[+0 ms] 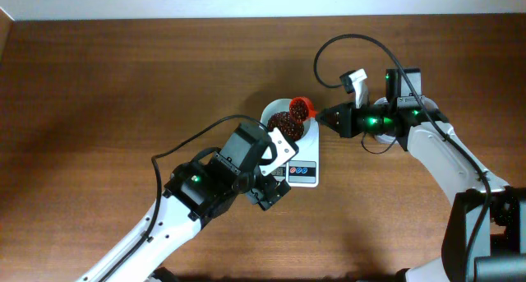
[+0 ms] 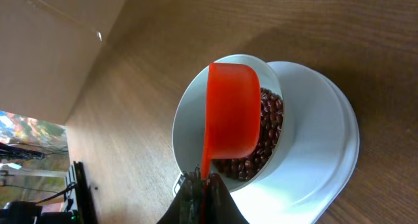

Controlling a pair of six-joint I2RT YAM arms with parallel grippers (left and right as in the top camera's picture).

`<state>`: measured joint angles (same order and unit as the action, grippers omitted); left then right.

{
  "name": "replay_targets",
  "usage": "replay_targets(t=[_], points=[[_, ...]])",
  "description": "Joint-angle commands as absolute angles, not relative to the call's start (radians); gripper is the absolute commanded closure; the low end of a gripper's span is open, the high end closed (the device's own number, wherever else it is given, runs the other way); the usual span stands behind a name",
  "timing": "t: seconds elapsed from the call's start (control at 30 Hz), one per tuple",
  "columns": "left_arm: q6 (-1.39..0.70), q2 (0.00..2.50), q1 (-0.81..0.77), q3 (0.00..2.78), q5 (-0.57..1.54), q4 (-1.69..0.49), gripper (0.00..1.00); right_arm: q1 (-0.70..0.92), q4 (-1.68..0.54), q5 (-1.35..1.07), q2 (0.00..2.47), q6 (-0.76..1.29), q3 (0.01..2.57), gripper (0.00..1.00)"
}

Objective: Scoop item into bowl and weigh 50g on scale
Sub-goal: 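Move the scoop over the white bowl and pour beans in, then hold the red scoop tipped over the white bowl, shaking beans out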

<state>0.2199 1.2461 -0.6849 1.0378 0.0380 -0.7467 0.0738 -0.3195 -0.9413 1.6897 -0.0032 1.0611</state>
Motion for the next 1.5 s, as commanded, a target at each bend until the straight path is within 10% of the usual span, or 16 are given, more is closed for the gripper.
replay_targets(t=[0.0,1.47], points=[[0.21,1.234,-0.68,1.035,0.049,-0.745,0.01,0.085,-0.313,-0.937,1.697,-0.076,1.065,0.96],[0.21,1.234,-0.68,1.035,0.049,-0.744,0.01,0.16,-0.29,-0.855,1.697,-0.199,1.064,0.96]])
